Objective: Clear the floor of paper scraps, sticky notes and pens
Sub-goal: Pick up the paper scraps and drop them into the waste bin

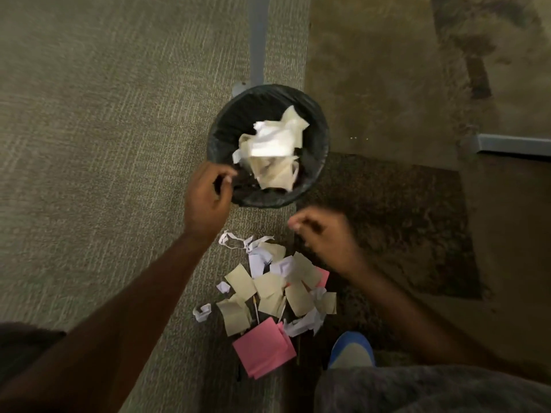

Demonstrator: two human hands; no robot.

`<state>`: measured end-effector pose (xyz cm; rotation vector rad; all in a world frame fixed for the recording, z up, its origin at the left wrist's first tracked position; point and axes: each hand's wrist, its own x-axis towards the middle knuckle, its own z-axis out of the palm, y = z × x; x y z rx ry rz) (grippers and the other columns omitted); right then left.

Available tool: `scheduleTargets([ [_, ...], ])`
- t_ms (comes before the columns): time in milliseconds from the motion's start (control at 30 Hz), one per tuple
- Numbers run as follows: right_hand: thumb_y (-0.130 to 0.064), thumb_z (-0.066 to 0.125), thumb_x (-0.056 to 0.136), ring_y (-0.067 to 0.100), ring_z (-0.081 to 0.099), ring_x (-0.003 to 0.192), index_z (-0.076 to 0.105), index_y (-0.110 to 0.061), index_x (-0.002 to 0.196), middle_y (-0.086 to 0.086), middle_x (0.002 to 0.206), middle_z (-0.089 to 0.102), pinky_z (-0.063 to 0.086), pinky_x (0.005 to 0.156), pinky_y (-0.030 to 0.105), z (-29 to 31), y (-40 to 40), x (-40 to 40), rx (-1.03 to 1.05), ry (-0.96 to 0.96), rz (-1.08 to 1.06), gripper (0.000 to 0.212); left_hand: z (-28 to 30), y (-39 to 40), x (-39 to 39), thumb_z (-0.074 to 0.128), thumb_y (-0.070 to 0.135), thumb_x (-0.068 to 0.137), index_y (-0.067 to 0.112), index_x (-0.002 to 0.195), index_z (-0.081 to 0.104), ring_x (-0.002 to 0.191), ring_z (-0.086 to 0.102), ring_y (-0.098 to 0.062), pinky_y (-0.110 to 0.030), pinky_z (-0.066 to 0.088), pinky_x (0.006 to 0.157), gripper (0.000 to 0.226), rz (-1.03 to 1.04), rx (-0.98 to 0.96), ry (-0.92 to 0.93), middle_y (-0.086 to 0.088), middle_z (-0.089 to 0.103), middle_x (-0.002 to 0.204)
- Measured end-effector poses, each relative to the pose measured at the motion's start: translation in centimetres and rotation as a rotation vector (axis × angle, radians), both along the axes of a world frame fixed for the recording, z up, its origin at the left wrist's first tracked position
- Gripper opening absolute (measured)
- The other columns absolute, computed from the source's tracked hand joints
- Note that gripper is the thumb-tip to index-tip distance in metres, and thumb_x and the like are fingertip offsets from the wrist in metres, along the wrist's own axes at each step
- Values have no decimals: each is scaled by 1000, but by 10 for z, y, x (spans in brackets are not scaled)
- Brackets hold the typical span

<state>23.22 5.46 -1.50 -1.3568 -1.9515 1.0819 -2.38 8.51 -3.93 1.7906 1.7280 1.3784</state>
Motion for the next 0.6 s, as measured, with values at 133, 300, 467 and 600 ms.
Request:
scheduleTargets([
  [133, -7, 60, 89, 16, 67, 94, 72, -13, 108, 2, 104, 70, 55, 78, 37, -32, -9, -23, 63, -218, 310, 23, 9, 18, 3, 58, 2, 86, 11, 86, 67, 84, 59, -24, -40, 47, 75, 12, -45, -29, 90, -1, 66, 86],
  [300, -5, 59, 86, 10, 67, 94, 73, -17, 106, -4, 106, 72, 52, 79, 25, -32, 14, -28, -13, -160, 236, 27, 43, 54, 30, 53, 14, 87, 17, 88, 68, 87, 58, -19, -41, 49, 74, 15, -221, -82, 279, 2, 69, 88],
  [467, -11, 65, 90, 13, 68, 94, 74, -17, 112, -1, 109, 74, 45, 74, 20, -43, 17, -18, -124, -260, 240, 24, 49, 53, 29, 56, 13, 88, 17, 92, 71, 95, 57, -18, -41, 50, 79, 16, -309, -91, 306, 1, 70, 94],
  [600, -17, 68, 86, 25, 66, 108, 67, -20, 123, 5, 122, 67, 52, 83, 30, -59, 6, -17, -49, -450, 256, 37, 40, 41, 12, 58, 13, 90, 15, 112, 64, 122, 51, -18, -25, 40, 103, 23, -154, 46, 197, -5, 59, 125],
])
